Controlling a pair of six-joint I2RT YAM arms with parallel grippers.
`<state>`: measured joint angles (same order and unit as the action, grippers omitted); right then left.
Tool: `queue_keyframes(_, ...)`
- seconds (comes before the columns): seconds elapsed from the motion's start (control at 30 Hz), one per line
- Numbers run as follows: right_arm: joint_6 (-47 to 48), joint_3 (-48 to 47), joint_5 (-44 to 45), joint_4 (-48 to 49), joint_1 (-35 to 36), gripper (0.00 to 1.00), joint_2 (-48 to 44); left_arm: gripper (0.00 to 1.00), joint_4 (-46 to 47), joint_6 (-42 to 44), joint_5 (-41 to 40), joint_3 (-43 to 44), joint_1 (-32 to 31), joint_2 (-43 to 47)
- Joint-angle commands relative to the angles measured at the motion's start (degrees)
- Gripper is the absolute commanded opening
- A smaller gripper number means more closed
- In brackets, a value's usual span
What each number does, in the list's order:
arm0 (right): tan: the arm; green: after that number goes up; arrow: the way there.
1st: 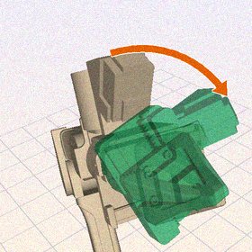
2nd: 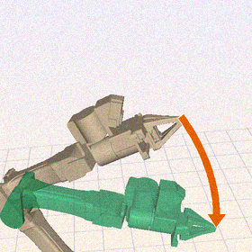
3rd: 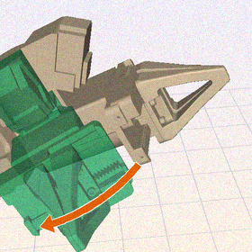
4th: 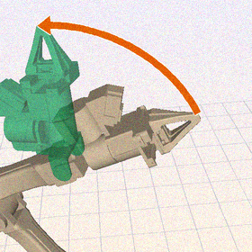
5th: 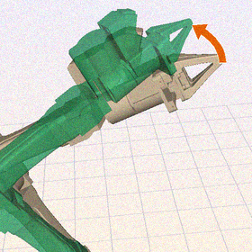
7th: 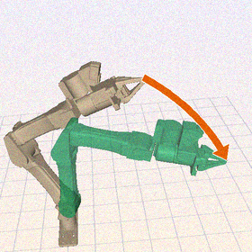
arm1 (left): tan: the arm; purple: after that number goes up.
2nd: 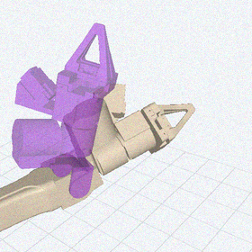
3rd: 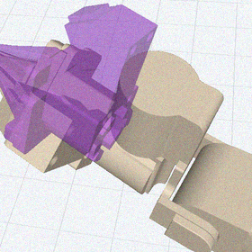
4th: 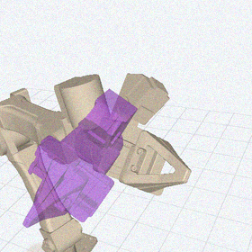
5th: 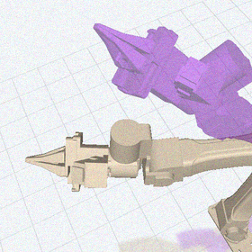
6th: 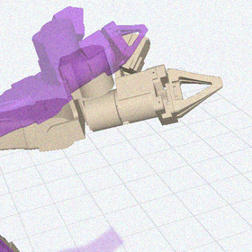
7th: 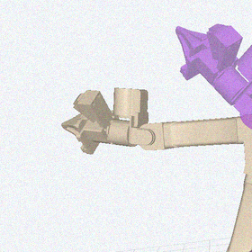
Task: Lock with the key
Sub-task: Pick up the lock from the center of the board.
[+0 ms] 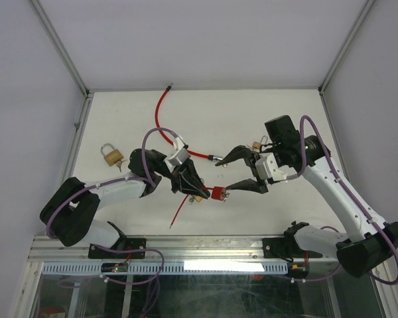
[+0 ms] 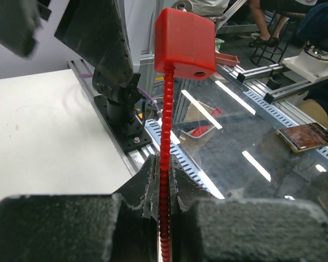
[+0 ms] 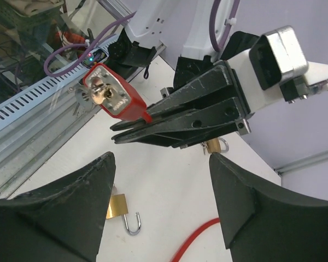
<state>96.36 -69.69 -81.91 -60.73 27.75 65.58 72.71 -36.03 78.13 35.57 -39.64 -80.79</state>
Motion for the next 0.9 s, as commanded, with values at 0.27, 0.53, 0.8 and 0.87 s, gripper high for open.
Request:
queue_keyframes(0.27, -0.6, 0.4, -4.6, 2.2, 4.5, 0.58, -0.7, 0.0, 17.1, -11.6, 0.7, 4.0, 0.4, -5.3)
queue_keyframes(0.53, -0.7, 0.9, -6.0, 1.6, 4.8, 0.48, -1.8, 0.0, 17.3, -11.8, 0.3, 4.6, 0.4, -6.3)
queue_keyframes(0.8, -1.7, 1.9, -6.1, 2.2, 5.9, 0.42, -2.4, 0.0, 17.3, -12.2, 0.2, 6.1, 0.5, -8.2)
queue_keyframes(0.87, -2.6, 2.3, -5.8, 3.0, 6.0, 0.38, -2.5, 0.0, 17.3, -12.5, 0.2, 6.8, 0.5, -8.8)
